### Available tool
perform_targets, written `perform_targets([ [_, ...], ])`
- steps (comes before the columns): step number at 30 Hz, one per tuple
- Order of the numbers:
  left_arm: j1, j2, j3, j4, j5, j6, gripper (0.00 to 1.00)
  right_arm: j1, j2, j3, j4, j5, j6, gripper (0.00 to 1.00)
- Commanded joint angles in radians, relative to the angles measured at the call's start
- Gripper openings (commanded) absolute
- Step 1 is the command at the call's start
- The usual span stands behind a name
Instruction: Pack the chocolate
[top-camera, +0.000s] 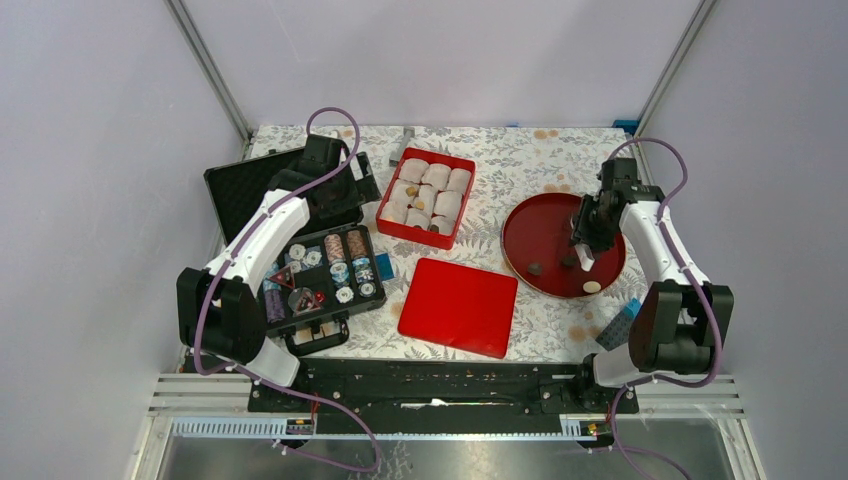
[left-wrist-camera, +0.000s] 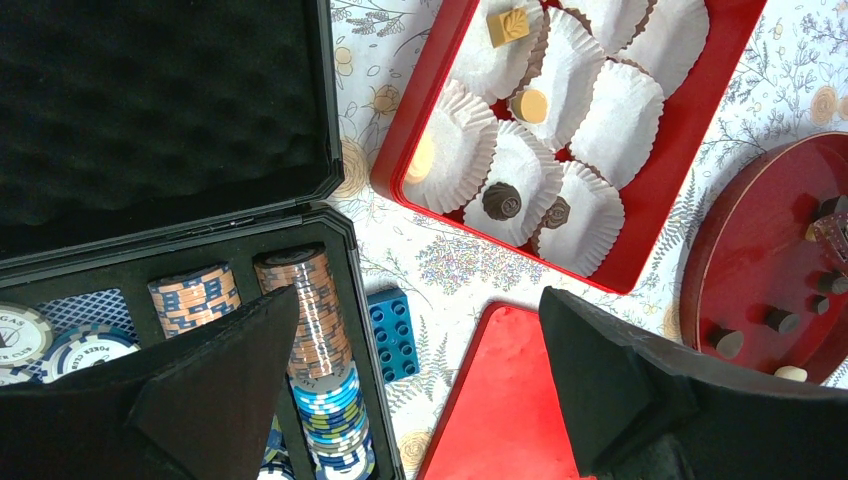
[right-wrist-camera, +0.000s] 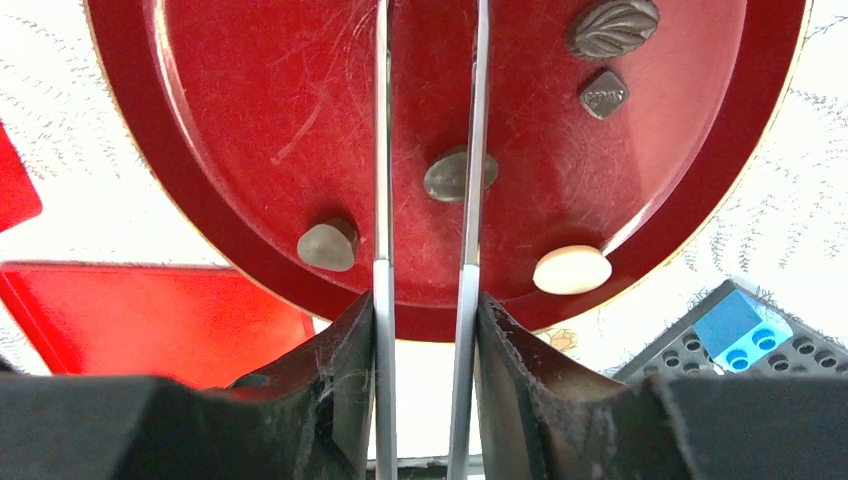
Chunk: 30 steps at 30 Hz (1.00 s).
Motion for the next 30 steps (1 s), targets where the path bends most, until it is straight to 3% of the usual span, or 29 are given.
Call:
perform_targets([
  [1,0.006,-0.007,0.04,0.053,0.013,0.005,0.99,-0.004,-0.052,0.057,-0.039,-0.046,-0.008,0.17],
  [30,0.005,-0.018,0.031,0.053,0.004,0.007,0.99,0.026,-0.094,0.17,-0.141,-0.129,0.018,0.17],
])
